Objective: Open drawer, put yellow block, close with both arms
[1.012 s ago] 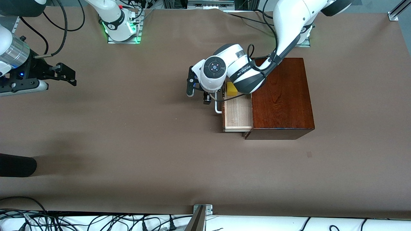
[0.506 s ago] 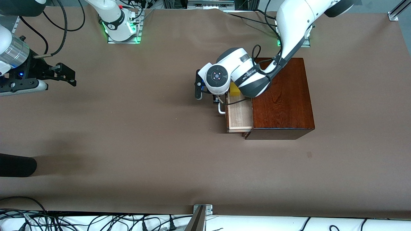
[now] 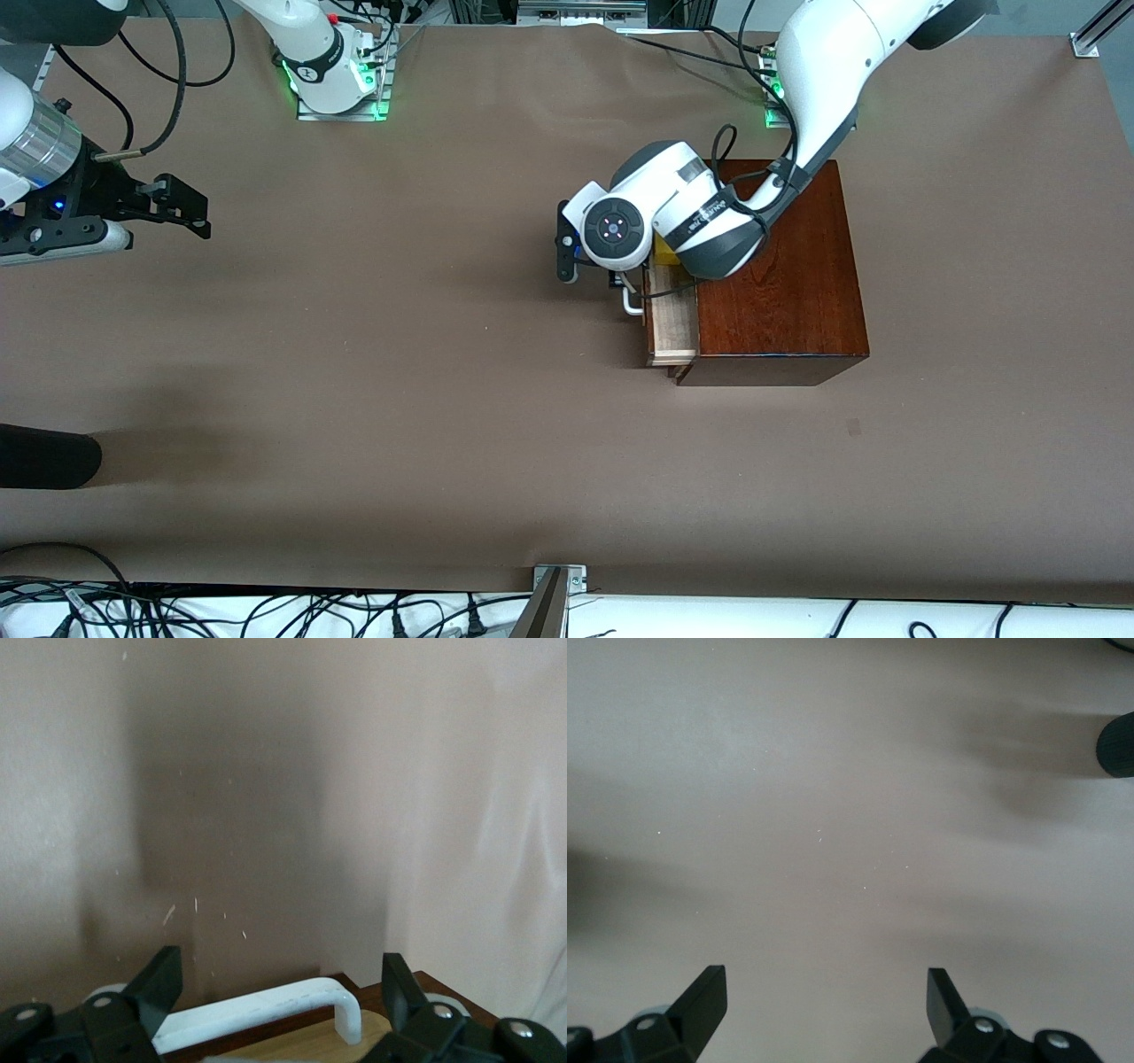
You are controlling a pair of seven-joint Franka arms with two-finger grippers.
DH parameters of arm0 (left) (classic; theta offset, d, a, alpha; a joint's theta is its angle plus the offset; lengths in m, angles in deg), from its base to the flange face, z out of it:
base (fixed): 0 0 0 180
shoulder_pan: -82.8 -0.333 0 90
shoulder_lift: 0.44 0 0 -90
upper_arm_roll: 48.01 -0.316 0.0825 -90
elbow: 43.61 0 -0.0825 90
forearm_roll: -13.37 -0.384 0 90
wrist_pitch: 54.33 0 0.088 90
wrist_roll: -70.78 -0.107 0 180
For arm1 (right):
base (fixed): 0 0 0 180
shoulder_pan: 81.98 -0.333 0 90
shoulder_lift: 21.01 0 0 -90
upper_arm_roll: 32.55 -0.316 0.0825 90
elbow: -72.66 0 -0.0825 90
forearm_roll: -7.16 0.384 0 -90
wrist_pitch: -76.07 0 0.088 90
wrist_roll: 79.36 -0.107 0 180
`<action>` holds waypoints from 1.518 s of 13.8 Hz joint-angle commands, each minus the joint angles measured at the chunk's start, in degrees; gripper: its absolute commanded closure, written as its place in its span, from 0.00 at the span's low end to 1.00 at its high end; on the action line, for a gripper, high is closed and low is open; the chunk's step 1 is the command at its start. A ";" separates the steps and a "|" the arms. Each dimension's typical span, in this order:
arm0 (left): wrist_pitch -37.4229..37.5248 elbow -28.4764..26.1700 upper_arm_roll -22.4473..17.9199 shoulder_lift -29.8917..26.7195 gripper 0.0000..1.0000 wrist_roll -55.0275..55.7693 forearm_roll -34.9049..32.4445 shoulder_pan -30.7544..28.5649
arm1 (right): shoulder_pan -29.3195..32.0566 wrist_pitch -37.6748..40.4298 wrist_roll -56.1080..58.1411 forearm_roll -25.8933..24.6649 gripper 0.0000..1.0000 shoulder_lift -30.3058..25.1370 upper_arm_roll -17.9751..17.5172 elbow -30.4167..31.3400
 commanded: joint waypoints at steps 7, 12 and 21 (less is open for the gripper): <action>7.43 -0.88 -0.94 -2.49 0.00 0.25 -1.73 -4.90 | 0.66 0.32 -0.89 0.69 0.00 0.34 -0.22 -0.95; 6.73 0.17 -0.15 -8.26 0.00 2.35 -0.60 -4.99 | 0.66 0.41 -0.90 0.69 0.00 0.34 -0.22 -0.95; 9.81 15.10 -2.96 -16.11 0.00 1.30 -2.78 -18.69 | 0.57 0.14 -0.37 0.86 0.00 0.34 -0.22 -1.04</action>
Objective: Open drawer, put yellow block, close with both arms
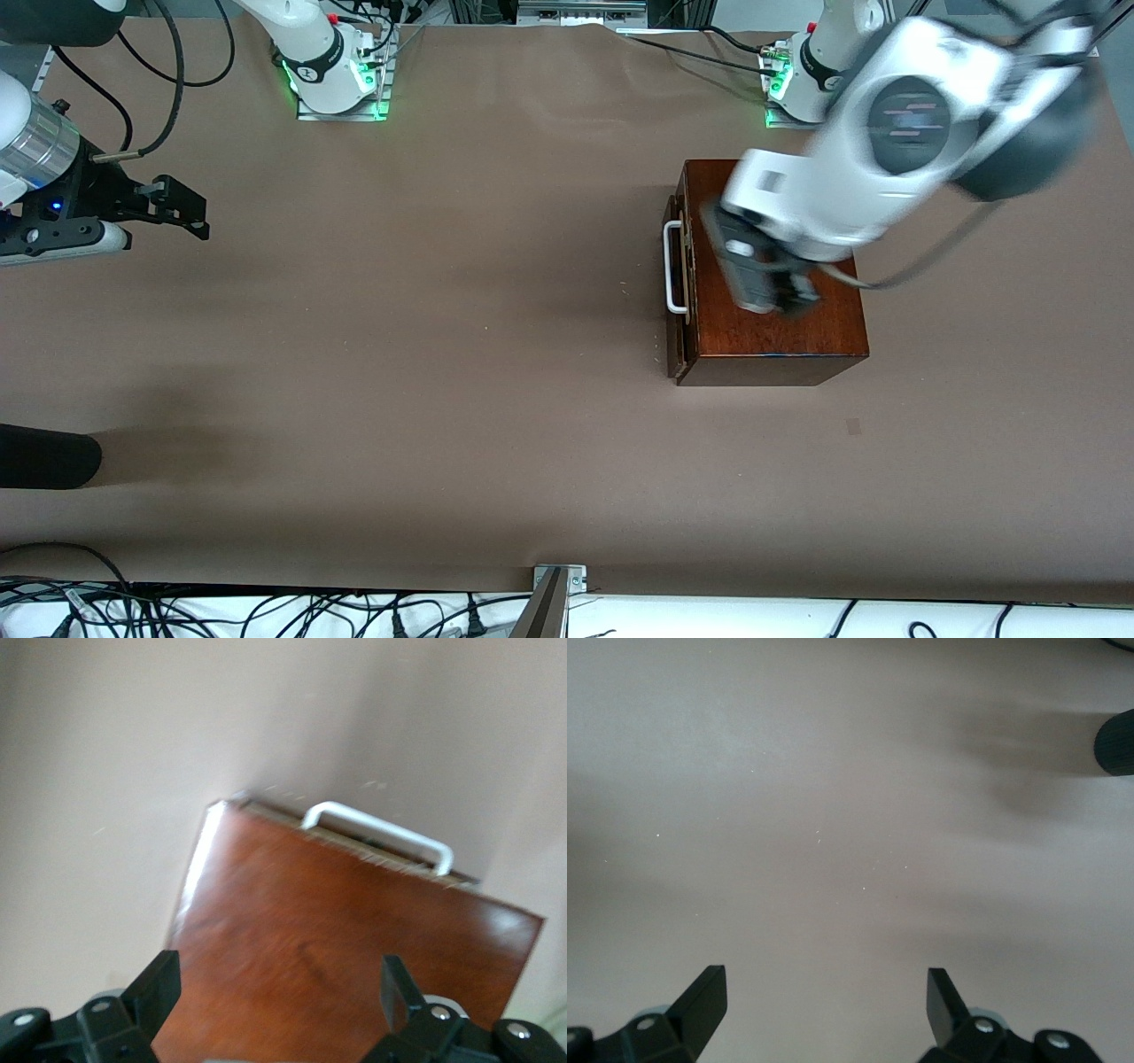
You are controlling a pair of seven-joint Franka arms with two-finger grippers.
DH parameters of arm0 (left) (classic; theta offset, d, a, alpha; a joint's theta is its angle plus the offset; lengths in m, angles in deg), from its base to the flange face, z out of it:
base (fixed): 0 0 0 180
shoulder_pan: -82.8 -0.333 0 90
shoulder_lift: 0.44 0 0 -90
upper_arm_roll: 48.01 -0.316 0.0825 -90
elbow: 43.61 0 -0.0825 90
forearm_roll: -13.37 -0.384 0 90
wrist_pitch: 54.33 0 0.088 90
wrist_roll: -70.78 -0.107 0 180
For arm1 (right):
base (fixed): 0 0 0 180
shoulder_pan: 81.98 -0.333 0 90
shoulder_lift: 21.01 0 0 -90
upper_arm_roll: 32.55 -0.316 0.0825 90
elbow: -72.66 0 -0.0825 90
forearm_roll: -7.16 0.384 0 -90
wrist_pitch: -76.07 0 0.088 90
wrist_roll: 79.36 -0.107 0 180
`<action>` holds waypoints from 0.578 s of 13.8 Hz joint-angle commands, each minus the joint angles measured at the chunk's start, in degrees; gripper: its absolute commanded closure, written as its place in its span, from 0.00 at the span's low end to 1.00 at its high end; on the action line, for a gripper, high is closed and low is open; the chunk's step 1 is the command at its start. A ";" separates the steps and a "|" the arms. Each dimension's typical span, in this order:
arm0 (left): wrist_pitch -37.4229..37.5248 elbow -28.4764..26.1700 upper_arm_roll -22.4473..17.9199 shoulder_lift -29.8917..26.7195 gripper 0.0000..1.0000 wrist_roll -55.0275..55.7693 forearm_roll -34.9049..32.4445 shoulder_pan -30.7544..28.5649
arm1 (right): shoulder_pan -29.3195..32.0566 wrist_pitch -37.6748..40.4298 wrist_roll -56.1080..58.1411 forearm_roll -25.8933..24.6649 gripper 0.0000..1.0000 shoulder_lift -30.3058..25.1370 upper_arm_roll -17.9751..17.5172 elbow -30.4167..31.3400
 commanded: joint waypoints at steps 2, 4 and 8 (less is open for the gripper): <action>0.40 5.83 -0.96 1.85 0.00 -0.62 -2.04 -4.61 | 0.46 0.24 0.02 0.86 0.00 0.26 -0.28 -0.95; 0.13 4.96 -4.81 -1.21 0.00 0.52 -1.87 -3.58 | 0.46 0.24 0.11 0.77 0.00 0.35 -0.28 -0.95; -1.54 -2.14 -13.06 -8.59 0.00 9.71 -1.43 0.28 | 0.29 0.15 0.02 0.86 0.00 0.70 -0.36 -1.48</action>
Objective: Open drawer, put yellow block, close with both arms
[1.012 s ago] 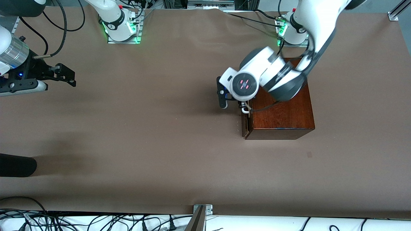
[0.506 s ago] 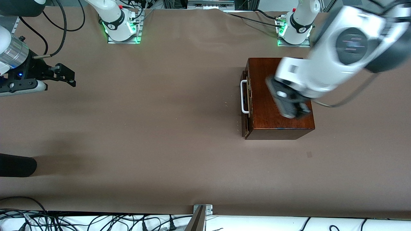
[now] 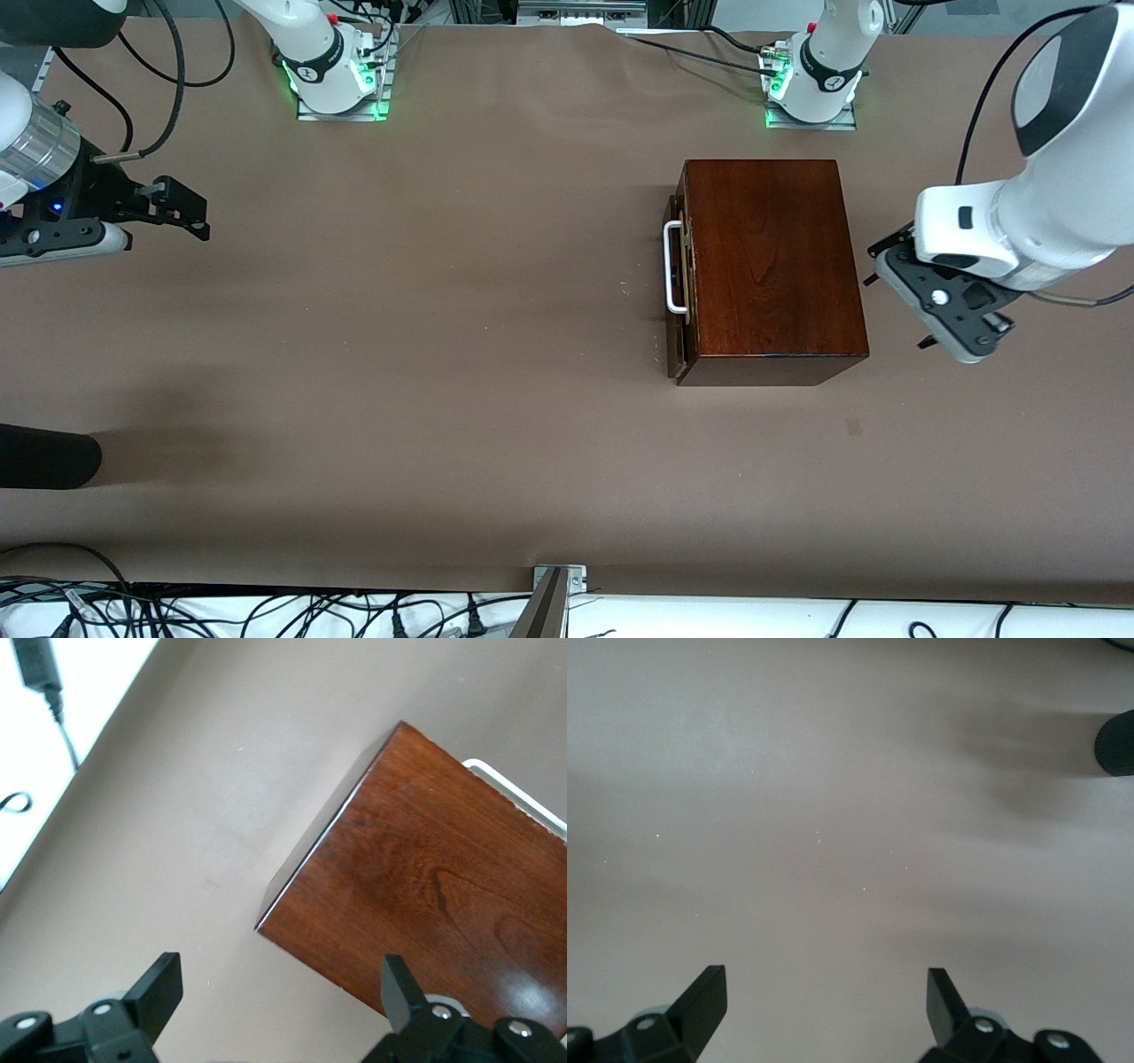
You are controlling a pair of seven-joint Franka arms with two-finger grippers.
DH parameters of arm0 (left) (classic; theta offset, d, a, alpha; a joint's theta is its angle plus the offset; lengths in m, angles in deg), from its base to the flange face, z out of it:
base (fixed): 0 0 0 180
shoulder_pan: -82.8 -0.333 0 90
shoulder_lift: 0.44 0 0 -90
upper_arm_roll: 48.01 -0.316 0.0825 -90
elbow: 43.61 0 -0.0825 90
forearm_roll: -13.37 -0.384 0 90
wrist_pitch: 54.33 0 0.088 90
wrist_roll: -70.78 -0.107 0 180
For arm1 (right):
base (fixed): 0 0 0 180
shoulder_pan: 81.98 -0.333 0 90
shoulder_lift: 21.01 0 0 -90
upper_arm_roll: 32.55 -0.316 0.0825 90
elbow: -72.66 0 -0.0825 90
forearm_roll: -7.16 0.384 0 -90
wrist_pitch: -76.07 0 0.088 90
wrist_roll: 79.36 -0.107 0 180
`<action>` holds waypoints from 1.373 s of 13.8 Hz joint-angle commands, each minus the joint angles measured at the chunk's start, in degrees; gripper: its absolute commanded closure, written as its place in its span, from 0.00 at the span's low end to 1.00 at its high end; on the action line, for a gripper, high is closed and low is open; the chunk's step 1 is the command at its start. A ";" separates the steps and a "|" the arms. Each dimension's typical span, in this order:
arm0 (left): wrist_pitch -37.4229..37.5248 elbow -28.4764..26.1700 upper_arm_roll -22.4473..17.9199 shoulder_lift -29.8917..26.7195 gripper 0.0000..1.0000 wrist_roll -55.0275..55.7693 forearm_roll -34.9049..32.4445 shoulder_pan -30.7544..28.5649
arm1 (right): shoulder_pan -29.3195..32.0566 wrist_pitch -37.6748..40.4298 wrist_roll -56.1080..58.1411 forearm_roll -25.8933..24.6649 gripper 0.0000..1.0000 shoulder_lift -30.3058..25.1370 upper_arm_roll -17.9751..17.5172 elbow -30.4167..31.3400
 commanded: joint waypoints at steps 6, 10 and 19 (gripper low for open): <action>-1.70 -16.90 -19.35 -15.55 0.00 28.57 11.16 9.21 | 0.38 0.22 0.11 0.94 0.00 0.59 -0.25 -1.46; -4.60 -25.87 -22.24 -23.12 0.00 35.01 10.46 11.31 | 0.47 0.22 0.11 0.86 0.00 0.59 -0.25 -1.46; -3.90 -26.50 -26.30 -22.60 0.00 35.19 11.16 13.08 | 0.56 0.22 0.11 0.86 0.00 0.59 -0.25 -1.46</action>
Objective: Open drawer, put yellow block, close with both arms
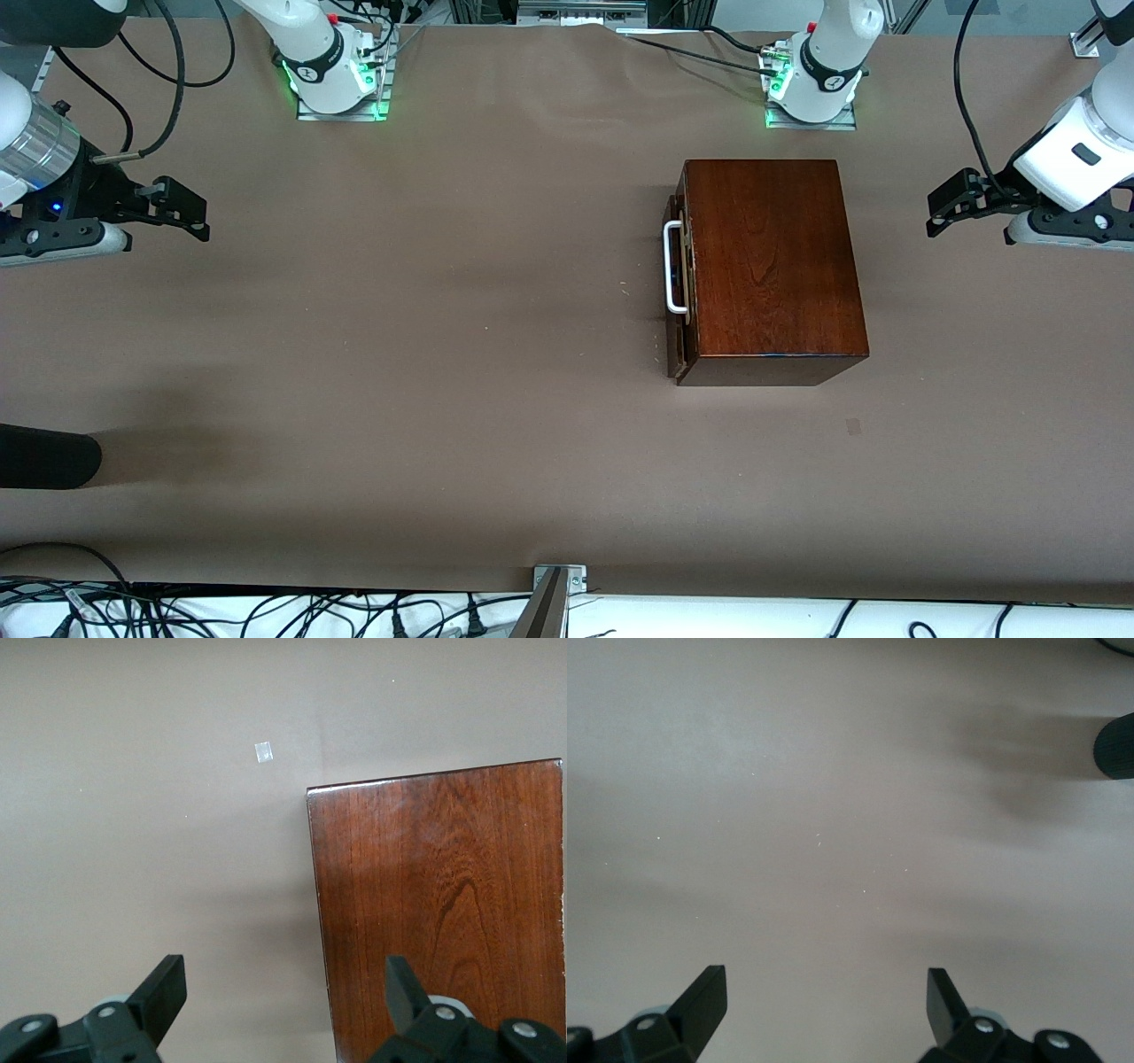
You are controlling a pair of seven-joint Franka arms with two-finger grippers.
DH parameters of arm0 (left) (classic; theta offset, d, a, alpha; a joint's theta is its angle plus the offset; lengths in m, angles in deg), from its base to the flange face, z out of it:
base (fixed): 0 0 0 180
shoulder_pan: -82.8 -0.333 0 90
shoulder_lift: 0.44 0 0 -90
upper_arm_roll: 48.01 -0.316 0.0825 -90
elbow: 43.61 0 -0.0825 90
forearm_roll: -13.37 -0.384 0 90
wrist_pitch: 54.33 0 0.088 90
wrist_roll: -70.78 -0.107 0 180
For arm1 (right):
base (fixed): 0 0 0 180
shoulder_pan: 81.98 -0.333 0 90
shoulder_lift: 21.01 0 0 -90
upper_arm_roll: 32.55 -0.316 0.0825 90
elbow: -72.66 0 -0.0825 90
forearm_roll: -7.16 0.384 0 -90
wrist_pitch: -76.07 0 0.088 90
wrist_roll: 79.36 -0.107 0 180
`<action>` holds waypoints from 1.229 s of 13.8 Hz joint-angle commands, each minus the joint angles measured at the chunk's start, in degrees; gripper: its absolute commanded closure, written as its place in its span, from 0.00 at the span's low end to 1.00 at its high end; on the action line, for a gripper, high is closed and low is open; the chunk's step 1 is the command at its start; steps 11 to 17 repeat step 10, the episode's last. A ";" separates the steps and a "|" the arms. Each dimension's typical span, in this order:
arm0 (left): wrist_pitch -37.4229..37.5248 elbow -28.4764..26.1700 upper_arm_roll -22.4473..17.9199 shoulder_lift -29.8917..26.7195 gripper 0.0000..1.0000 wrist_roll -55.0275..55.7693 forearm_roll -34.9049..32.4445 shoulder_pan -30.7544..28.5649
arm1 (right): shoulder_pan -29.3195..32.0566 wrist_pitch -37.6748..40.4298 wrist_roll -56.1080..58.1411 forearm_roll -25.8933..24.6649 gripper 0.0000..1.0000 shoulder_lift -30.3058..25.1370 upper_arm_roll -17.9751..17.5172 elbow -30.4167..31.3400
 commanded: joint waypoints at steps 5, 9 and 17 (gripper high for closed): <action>0.71 -0.96 2.48 -0.82 0.00 1.67 1.24 -2.91 | 0.57 0.40 0.11 0.85 0.00 0.57 -0.23 -1.36; 1.06 -1.05 3.72 -0.73 0.00 1.06 1.33 -4.07 | 0.57 0.40 0.11 0.85 0.00 0.57 -0.23 -1.36; 1.06 -0.96 3.72 -0.64 0.00 1.06 1.33 -4.07 | 0.57 0.40 0.11 0.85 0.00 0.57 -0.23 -1.36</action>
